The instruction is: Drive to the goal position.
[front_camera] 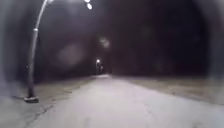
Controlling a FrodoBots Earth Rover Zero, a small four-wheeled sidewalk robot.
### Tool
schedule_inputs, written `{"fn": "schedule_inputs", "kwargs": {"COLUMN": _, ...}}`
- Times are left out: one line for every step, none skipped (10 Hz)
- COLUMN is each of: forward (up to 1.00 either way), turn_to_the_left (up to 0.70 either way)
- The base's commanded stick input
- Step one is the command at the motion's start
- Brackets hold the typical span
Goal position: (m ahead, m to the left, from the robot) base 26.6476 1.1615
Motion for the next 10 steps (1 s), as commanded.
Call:
{"fn": "schedule_inputs", "kwargs": {"forward": 1.00, "turn_to_the_left": 0.03}}
{"fn": "schedule_inputs", "kwargs": {"forward": 1.00, "turn_to_the_left": 0.00}}
{"fn": "schedule_inputs", "kwargs": {"forward": 1.00, "turn_to_the_left": 0.00}}
{"fn": "schedule_inputs", "kwargs": {"forward": 1.00, "turn_to_the_left": 0.00}}
{"fn": "schedule_inputs", "kwargs": {"forward": 1.00, "turn_to_the_left": 0.00}}
{"fn": "schedule_inputs", "kwargs": {"forward": 1.00, "turn_to_the_left": 0.00}}
{"fn": "schedule_inputs", "kwargs": {"forward": 1.00, "turn_to_the_left": 0.00}}
{"fn": "schedule_inputs", "kwargs": {"forward": 1.00, "turn_to_the_left": 0.00}}
{"fn": "schedule_inputs", "kwargs": {"forward": 1.00, "turn_to_the_left": 0.00}}
{"fn": "schedule_inputs", "kwargs": {"forward": 1.00, "turn_to_the_left": 0.00}}
